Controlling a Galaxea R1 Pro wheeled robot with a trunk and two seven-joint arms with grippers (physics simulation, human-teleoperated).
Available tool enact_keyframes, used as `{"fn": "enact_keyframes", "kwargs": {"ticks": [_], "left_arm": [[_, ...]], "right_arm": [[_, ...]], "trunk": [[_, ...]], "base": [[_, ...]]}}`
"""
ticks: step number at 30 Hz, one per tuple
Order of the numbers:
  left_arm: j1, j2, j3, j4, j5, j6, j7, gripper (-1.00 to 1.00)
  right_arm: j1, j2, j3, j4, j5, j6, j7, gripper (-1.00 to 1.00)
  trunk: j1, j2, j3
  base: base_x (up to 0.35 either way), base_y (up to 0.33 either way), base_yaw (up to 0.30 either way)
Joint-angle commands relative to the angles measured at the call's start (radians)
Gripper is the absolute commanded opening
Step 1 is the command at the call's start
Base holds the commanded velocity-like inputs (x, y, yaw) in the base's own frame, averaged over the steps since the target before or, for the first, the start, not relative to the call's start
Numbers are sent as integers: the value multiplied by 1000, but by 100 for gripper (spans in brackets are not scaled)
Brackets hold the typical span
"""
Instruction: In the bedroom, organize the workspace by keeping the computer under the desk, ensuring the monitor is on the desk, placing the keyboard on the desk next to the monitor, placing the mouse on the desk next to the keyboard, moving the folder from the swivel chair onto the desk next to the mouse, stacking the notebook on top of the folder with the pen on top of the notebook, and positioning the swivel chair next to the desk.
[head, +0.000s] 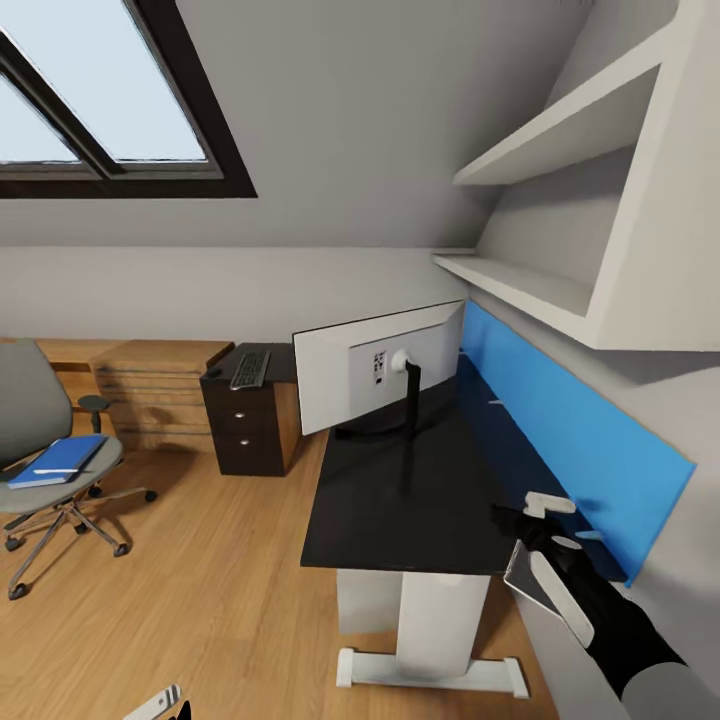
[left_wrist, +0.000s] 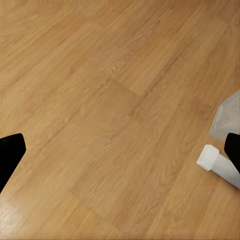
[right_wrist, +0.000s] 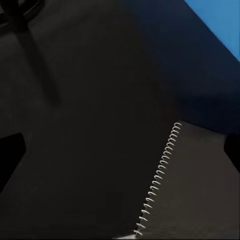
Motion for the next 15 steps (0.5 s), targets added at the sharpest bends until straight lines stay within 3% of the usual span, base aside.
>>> {"fn": "enact_keyframes", "kwargs": {"ticks": [1,15], "left_arm": [[0,2,-6,-1,11,-7,6,100],[0,2,-6,-1,11,-7,6,100]], "right_arm": [[9,-3,4,-21,-23,12,-10,100],[24,-1,-3,-59,-49,41,-9,100]], "trunk": [[0,-1,-1],[0,-1,-1]], "base": [[0,0,0],[0,0,0]]}}
